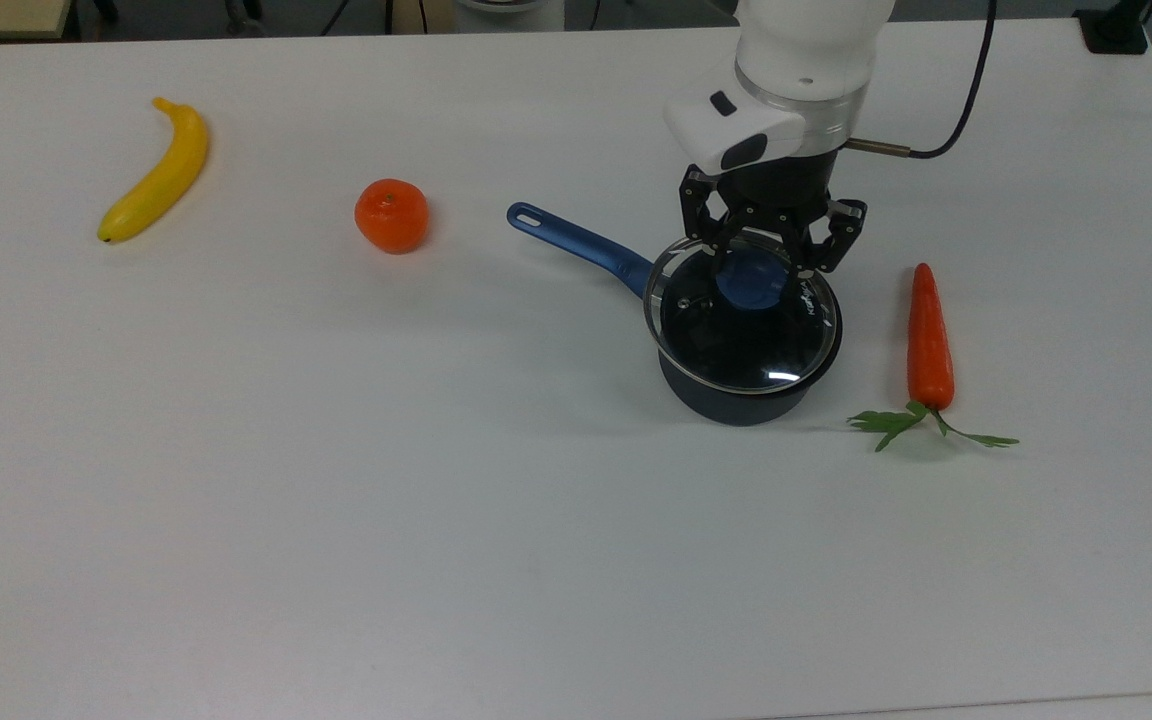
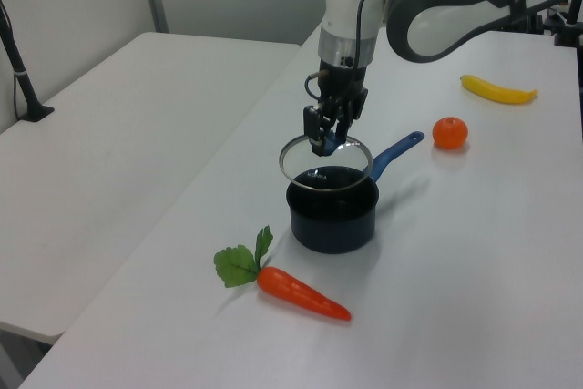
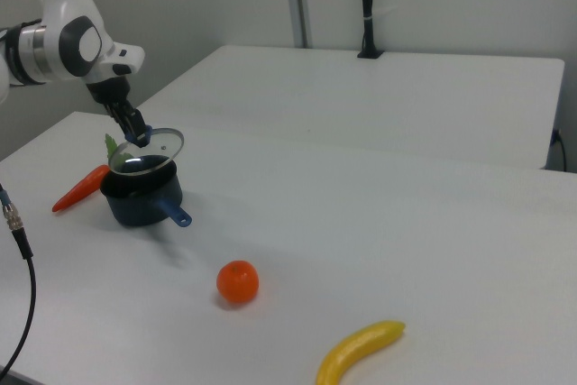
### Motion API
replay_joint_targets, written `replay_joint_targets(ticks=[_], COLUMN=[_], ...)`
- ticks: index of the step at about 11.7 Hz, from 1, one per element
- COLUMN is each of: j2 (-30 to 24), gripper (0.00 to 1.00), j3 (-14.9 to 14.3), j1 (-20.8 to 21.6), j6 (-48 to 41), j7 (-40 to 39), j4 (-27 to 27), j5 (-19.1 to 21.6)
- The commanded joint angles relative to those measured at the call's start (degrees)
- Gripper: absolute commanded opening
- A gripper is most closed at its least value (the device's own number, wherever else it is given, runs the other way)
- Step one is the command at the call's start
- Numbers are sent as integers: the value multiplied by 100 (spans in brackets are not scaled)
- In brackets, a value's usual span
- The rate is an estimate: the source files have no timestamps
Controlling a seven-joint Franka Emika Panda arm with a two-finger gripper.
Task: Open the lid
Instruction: 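Carry the lid away from the saucepan and lower it onto the table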
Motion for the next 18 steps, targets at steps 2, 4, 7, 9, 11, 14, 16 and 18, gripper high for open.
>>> replay_joint_targets(ticks=[2,4,7,9,11,14,16,18], j2=[-288,-279,-201,-52,89,256,379,555], gripper=[39,39,39,39,40,40,42,43], j3=[-115,-290,-369,-440,-449,-449,-440,-449], j1=[-457,-844,-1530,-1811,-1988,-2076,-2076,-2076], j6=[-61,-184,-106,-88,-62,481,694,808], j7=[-451,-952,-1629,-1832,-1877,-1886,-1842,-1824], j4=[-164,-191,-454,-498,-507,-779,-797,-797], j5=[-42,3,221,292,354,354,363,512])
